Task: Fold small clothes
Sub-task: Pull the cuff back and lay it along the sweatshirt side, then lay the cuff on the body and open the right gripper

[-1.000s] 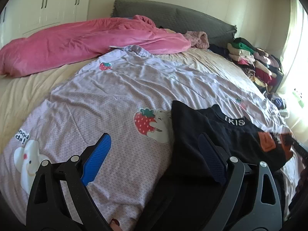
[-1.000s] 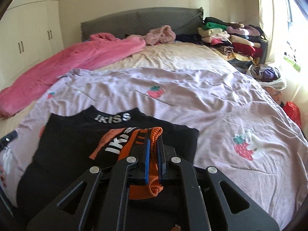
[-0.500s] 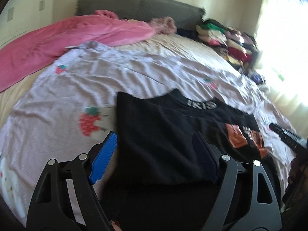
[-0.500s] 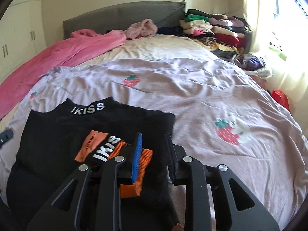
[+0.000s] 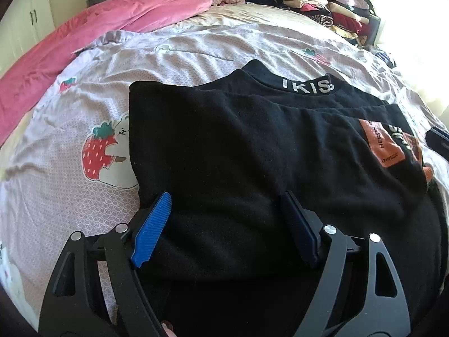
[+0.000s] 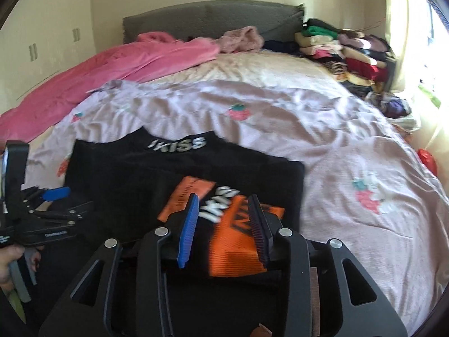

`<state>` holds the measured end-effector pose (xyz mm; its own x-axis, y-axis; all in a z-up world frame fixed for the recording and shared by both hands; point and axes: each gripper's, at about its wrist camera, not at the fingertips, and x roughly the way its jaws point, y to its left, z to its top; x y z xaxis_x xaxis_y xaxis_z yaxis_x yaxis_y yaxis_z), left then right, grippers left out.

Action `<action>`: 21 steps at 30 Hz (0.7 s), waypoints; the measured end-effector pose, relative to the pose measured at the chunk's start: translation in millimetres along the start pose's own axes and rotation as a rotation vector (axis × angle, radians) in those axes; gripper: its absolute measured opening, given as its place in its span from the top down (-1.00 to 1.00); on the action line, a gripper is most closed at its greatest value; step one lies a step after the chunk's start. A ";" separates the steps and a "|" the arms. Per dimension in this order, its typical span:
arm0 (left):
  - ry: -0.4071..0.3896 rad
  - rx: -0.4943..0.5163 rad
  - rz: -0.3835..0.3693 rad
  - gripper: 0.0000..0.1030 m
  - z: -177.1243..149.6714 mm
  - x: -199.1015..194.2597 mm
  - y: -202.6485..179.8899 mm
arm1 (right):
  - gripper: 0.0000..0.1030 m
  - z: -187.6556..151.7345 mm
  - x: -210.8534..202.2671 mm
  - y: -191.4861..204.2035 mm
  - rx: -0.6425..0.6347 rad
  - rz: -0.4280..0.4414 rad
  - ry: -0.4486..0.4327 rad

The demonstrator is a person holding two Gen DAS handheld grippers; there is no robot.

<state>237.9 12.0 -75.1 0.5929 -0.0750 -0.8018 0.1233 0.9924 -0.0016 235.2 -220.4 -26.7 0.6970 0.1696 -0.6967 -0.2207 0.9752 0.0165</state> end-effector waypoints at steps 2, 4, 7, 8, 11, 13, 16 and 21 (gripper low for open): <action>0.000 -0.003 -0.004 -0.42 -0.3 -0.8 -0.1 | 0.29 -3.2 16.3 4.8 -0.039 -0.030 0.064; 0.000 -0.008 -0.014 -0.42 -1.4 0.1 1.5 | 0.28 -11.3 33.4 -1.0 -0.035 -0.074 0.134; 0.001 -0.013 -0.025 -0.42 -0.2 -0.5 1.2 | 0.21 -25.2 38.3 -28.9 0.094 0.010 0.136; 0.002 -0.014 -0.027 -0.42 0.6 -0.3 1.8 | 0.21 -27.2 36.3 -32.7 0.111 0.023 0.133; 0.001 -0.015 -0.029 -0.42 1.0 -0.6 2.2 | 0.18 -29.0 33.7 -34.3 0.118 0.026 0.127; 0.001 -0.017 -0.030 -0.42 0.8 -0.7 2.2 | 0.17 -28.0 35.9 -30.3 0.097 0.008 0.135; 0.001 -0.021 -0.033 -0.42 0.9 -2.9 3.1 | 0.12 -26.3 28.2 -24.9 0.088 -0.011 0.125; 0.001 -0.026 -0.040 -0.42 -0.1 -13.4 5.5 | 0.03 -27.1 0.8 -14.0 0.075 0.009 0.049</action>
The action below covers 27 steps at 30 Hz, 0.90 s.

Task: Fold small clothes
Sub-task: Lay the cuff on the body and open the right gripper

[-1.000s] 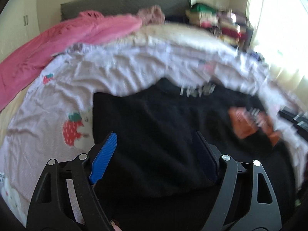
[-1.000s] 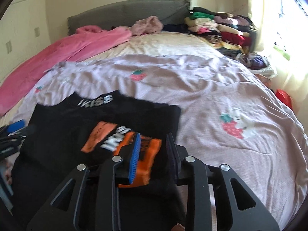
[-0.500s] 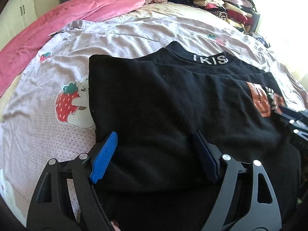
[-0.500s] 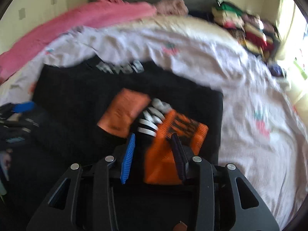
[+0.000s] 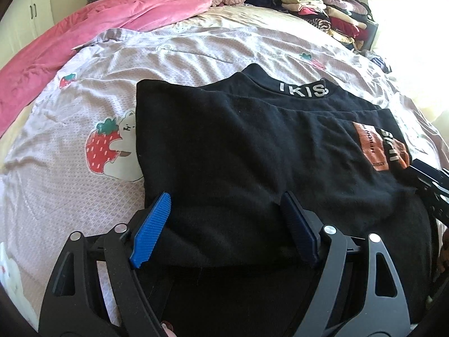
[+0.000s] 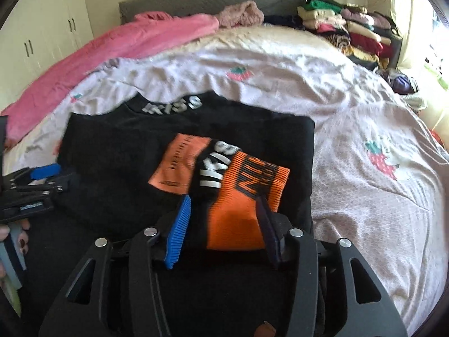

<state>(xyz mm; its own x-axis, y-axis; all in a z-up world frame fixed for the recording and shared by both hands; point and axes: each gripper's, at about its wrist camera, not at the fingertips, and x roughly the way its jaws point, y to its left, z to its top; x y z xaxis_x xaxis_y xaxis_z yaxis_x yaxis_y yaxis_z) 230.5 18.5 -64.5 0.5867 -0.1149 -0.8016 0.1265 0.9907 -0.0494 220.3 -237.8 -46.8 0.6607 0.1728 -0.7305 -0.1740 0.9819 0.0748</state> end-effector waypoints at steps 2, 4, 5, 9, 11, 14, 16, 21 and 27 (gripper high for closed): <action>-0.001 0.003 0.003 -0.45 -2.0 -3.6 0.2 | 0.03 -1.3 -9.8 8.6 -0.017 0.021 -0.027; 0.003 0.003 0.005 -0.46 -4.0 -4.9 0.9 | 0.03 -0.8 -15.4 16.6 -0.032 0.046 -0.041; 0.006 -0.003 0.002 -0.46 -4.8 -5.1 2.0 | 0.02 -0.3 -16.8 20.5 -0.041 0.057 -0.042; 0.018 -0.035 -0.020 -0.47 -6.2 -5.0 6.8 | -0.15 -1.7 -5.2 38.4 -0.090 0.062 0.004; 0.017 -0.050 -0.031 -0.47 -6.0 -5.9 9.2 | -0.15 -6.8 16.0 43.2 -0.088 0.020 0.092; 0.012 -0.052 -0.032 -0.47 -6.2 -8.6 9.1 | -0.16 -10.8 27.0 51.3 -0.107 -0.007 0.115; 0.011 -0.053 -0.031 -0.47 -6.4 -9.7 9.2 | -0.25 -11.0 27.6 56.5 -0.118 -0.022 0.113; 0.005 -0.066 -0.044 -0.49 -5.5 -14.9 11.7 | -0.46 -12.3 13.5 47.9 -0.052 0.065 0.074; -0.027 -0.097 -0.065 -0.60 -4.9 -31.7 17.4 | -0.66 -14.0 -4.1 39.1 -0.006 0.104 0.040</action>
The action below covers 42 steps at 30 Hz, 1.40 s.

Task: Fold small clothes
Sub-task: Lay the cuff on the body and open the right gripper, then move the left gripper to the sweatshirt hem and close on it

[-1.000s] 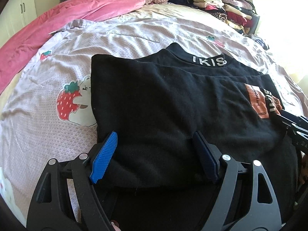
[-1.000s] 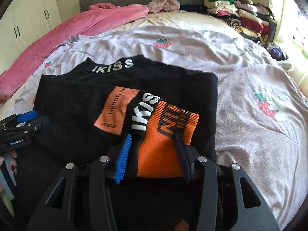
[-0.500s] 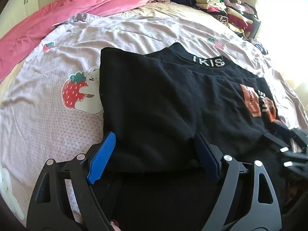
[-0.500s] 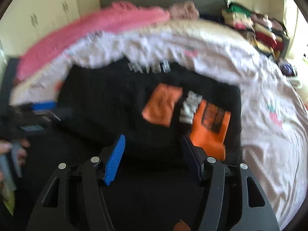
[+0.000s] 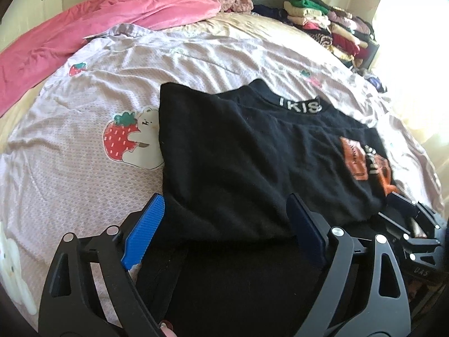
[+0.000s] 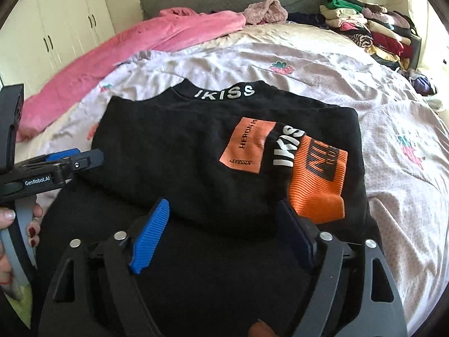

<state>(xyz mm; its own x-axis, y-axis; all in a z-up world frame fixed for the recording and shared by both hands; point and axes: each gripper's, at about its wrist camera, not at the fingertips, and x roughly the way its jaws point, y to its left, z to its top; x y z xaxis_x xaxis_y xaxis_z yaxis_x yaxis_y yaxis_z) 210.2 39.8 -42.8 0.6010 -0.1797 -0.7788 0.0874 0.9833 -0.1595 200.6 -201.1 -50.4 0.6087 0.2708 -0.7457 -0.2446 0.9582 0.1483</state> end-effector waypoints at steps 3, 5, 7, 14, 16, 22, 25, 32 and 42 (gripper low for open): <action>-0.019 0.006 -0.004 -0.65 1.1 -7.3 -1.8 | -0.73 -2.4 -6.0 -3.0 0.018 0.011 -0.009; -0.031 0.014 -0.005 -0.73 1.8 -11.5 -3.8 | -0.81 -4.3 -10.0 -5.5 0.029 0.007 -0.015; -0.045 0.016 -0.011 -0.81 2.7 -15.9 -5.7 | -0.84 -5.3 -13.9 -8.8 0.038 0.010 -0.024; -0.091 0.033 -0.007 -0.81 2.6 -30.6 -8.5 | -0.87 -10.3 -28.9 -16.5 0.056 0.000 -0.056; -0.094 0.030 -0.011 -0.81 2.1 -33.5 -7.2 | -0.88 -11.9 -33.7 -17.6 0.057 -0.001 -0.064; -0.105 0.017 -0.014 -0.81 -5.2 -42.7 0.3 | -0.88 -17.6 -50.7 -17.8 0.035 -0.022 -0.091; -0.102 0.007 -0.003 -0.81 -10.1 -44.3 5.7 | -0.88 -22.1 -62.0 -17.8 0.018 -0.041 -0.107; -0.105 -0.040 0.005 -0.81 -18.9 -54.7 23.5 | -0.88 -33.8 -88.8 -25.4 0.001 -0.070 -0.123; -0.037 -0.148 -0.035 -0.81 -53.1 -80.3 56.4 | -0.88 -72.6 -134.0 -41.6 -0.028 -0.129 -0.140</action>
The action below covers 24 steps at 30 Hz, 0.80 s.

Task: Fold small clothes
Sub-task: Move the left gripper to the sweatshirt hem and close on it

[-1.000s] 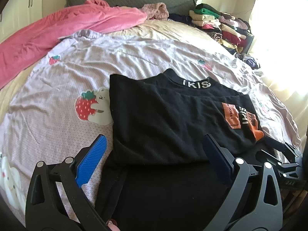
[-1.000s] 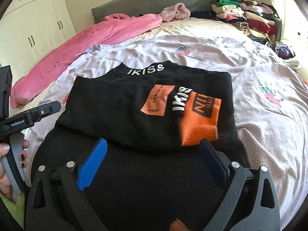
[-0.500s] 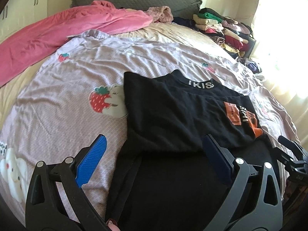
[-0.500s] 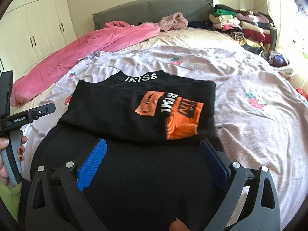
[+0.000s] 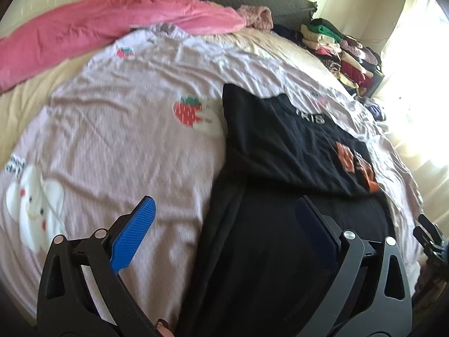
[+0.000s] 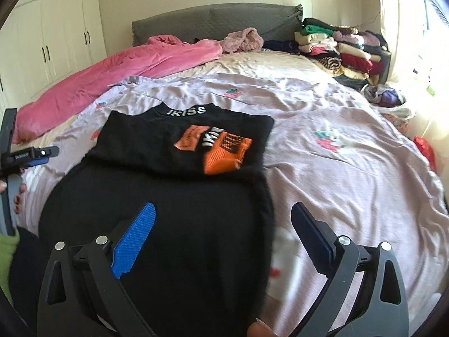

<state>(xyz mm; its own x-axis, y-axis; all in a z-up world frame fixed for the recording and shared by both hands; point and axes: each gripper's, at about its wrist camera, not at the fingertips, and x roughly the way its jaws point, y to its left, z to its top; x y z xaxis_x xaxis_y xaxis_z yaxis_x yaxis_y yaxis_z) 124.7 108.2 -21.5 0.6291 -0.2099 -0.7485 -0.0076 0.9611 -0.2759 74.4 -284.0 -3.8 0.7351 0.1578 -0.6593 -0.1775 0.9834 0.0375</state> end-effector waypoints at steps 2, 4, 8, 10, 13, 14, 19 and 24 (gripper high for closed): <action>0.030 -0.003 -0.018 -0.81 -5.6 -2.6 0.6 | -0.88 -3.9 -4.8 -2.4 -0.001 0.003 0.003; 0.054 0.007 -0.007 -0.81 -12.5 -7.4 0.4 | -0.88 -8.7 -9.0 -4.2 -0.003 0.003 0.005; 0.086 0.038 0.018 -0.81 -22.2 -16.0 -1.7 | -0.88 -16.5 -12.8 -3.9 -0.002 0.017 0.014; 0.119 0.049 0.022 -0.78 -27.3 -15.7 0.0 | -0.88 -20.5 -14.0 -2.8 -0.001 0.025 0.021; 0.168 0.075 0.030 -0.50 -34.6 -13.9 -1.4 | -0.88 -25.4 -16.1 -1.9 0.004 0.040 0.030; 0.185 0.090 0.034 -0.45 -37.4 -12.8 -3.0 | -0.88 -26.5 -16.9 -1.0 0.004 0.042 0.032; 0.270 0.091 0.031 -0.11 -44.4 -1.5 3.1 | -0.88 -33.7 -19.8 0.5 0.015 0.050 0.046; 0.354 0.046 -0.018 0.06 -48.9 10.2 15.3 | -0.88 -43.2 -20.7 1.4 0.005 0.042 0.070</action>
<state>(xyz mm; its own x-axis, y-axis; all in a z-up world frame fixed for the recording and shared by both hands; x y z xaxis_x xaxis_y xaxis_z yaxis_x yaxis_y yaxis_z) 93.0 112.0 -62.9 0.3207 -0.2683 -0.9084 0.0408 0.9621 -0.2698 30.7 -289.8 -22.6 0.6794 0.1926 -0.7080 -0.2042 0.9764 0.0696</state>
